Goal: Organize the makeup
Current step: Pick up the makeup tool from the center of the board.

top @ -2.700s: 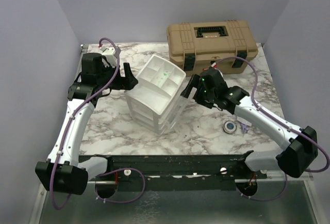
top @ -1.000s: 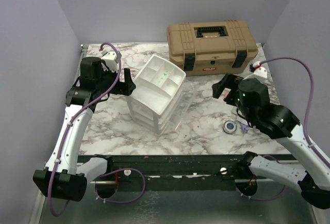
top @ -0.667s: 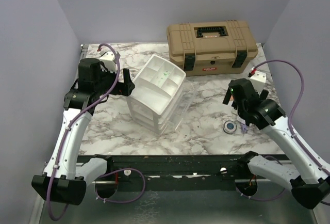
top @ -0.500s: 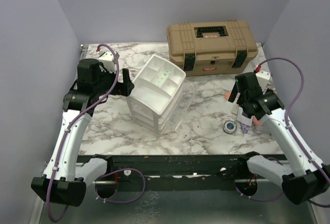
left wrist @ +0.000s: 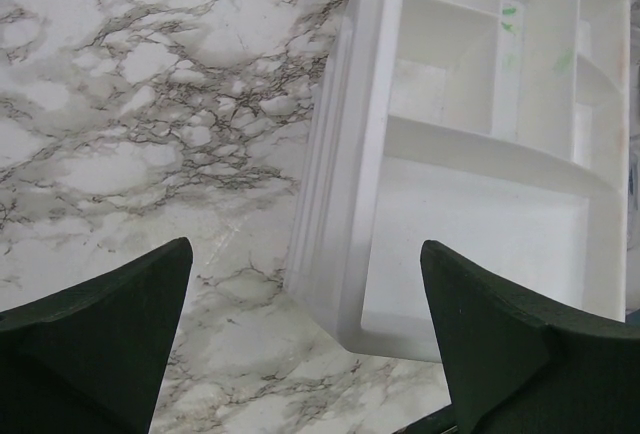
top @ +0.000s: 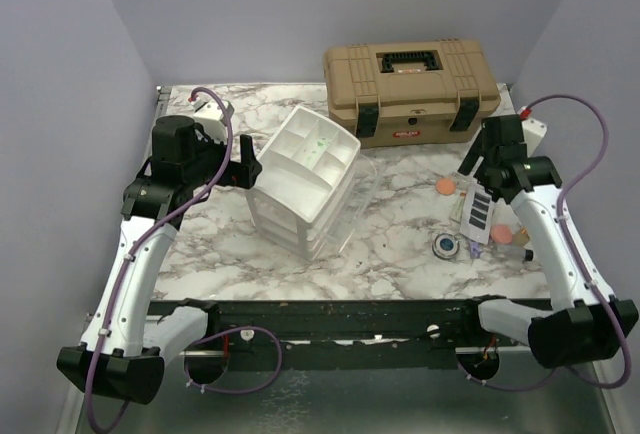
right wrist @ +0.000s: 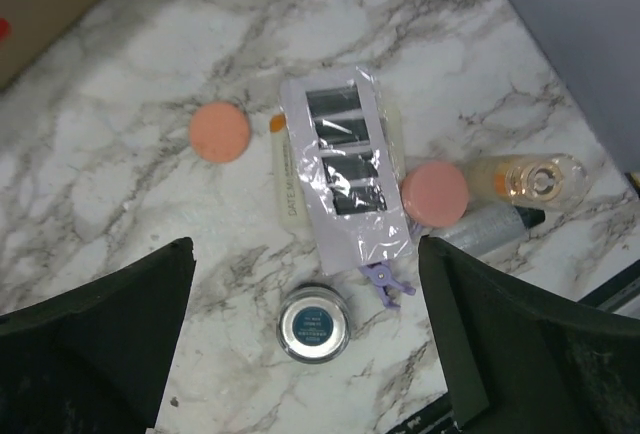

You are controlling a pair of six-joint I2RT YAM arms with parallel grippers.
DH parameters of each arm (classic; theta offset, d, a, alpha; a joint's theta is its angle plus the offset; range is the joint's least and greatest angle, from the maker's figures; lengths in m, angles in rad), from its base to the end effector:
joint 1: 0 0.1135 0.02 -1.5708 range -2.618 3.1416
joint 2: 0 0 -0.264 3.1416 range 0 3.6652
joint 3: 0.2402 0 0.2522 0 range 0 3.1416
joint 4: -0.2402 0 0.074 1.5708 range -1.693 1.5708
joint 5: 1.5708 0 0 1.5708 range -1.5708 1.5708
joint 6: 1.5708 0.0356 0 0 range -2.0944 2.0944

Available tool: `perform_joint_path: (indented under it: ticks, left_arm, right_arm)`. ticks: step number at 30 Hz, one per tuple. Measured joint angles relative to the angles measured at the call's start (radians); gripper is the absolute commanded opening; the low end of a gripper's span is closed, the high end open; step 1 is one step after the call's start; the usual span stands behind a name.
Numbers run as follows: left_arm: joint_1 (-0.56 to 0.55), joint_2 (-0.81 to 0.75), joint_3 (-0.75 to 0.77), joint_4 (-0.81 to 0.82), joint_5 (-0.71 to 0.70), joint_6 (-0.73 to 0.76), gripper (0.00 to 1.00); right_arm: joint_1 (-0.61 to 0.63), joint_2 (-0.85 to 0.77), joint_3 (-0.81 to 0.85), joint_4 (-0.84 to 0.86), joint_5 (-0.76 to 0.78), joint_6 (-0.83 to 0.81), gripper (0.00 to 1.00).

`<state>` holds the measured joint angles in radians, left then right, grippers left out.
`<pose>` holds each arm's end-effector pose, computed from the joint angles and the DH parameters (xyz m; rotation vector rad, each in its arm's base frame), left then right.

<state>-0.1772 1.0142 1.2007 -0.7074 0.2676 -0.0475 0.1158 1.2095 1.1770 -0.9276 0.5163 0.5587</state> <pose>0.1992 -0.0452 0.3881 0.2983 2.0768 -0.4156 0.2341 0.0095 0.3265 0.7169 2.2813 -0.3452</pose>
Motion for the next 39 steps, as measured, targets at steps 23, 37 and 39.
perform_joint_path:
  ticks: [23, 37, 39]
  left_arm:
    - [0.000, 0.005, 0.015, -0.032, -0.032, -0.013, 0.98]
    - [-0.006, 0.019, 0.011, -0.013, -0.042, -0.027, 0.98]
    - [-0.013, 0.019, 0.002, -0.010, -0.045, -0.027, 0.98]
  right_arm:
    - [-0.380, -0.037, -0.041, 0.090, -0.513, -0.177, 1.00]
    - [-0.286, 0.301, -0.125, 0.186, -0.460, -0.122, 1.00]
    - [-0.286, 0.313, -0.133, 0.202, -0.438, -0.116, 1.00]
